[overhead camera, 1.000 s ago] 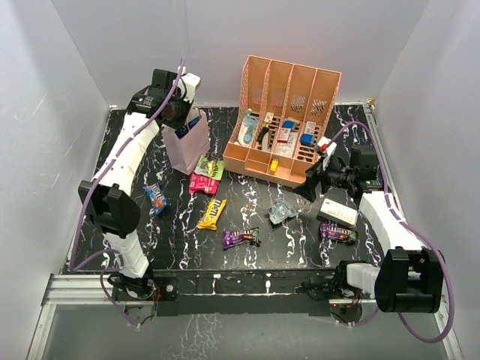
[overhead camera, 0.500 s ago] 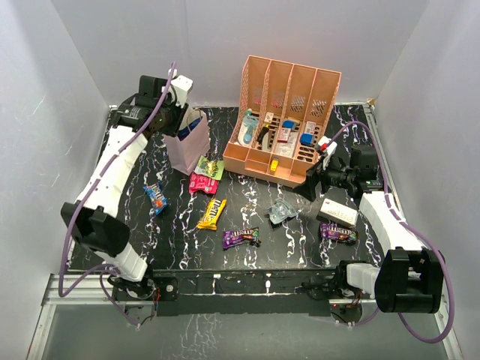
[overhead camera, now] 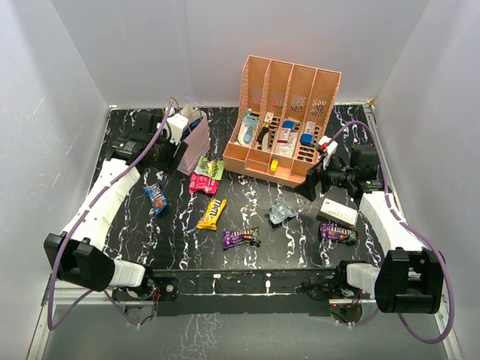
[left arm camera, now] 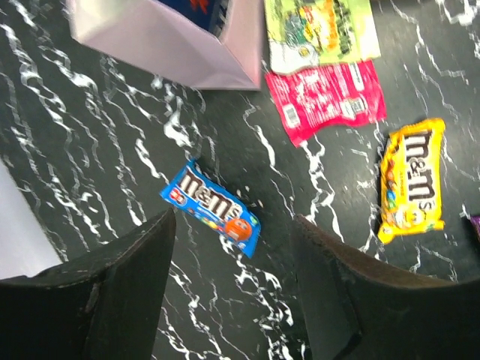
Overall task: Place the snacks into the paper bag
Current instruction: Pick up the snack from the center of the board.
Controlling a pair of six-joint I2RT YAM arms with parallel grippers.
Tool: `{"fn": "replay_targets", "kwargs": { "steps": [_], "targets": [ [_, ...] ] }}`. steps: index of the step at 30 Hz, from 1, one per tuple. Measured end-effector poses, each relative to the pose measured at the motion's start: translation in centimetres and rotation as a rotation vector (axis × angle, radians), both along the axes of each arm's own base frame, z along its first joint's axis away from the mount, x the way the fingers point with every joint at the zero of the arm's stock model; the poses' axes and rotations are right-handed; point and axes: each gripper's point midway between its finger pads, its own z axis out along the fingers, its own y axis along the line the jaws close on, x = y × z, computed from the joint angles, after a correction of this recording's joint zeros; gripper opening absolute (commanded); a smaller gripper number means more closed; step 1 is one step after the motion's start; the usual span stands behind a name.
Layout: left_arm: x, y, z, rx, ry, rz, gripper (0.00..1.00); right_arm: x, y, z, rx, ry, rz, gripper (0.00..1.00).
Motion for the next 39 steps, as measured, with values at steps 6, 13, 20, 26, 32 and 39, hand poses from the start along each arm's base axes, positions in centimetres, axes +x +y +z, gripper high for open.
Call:
{"fn": "replay_targets", "kwargs": {
  "steps": [6, 13, 20, 26, 32, 39],
  "targets": [
    [-2.6, -0.6, -3.5, -0.011, 0.080, -0.097, 0.86, -0.2, -1.0, 0.1, -0.082, 0.010, -0.011, 0.96],
    [-3.6, -1.6, -6.7, -0.027, 0.127, -0.208, 0.96, -1.5, -1.6, -0.5, -0.245, -0.001, 0.030, 0.96],
    [-3.5, -3.6, -6.9, -0.096, 0.085, -0.325, 0.96, -3.8, 2.0, -4.5, -0.368, 0.014, 0.183, 0.95],
    [-3.8, -5.2, -7.0, -0.159, 0.064, -0.410, 0.95, -5.6, 3.3, -9.9, -0.488, 0.059, 0.275, 0.95],
    [-3.8, -6.6, -6.7, -0.207, 0.042, -0.468, 0.95, -4.9, 3.6, -12.2, -0.545, 0.027, 0.290, 0.94],
    [-4.1, -7.9, -7.0, -0.249, 0.053, -0.523, 0.94, -3.8, 3.9, -13.8, -0.567, -0.012, 0.289, 0.86]
  ]
}}
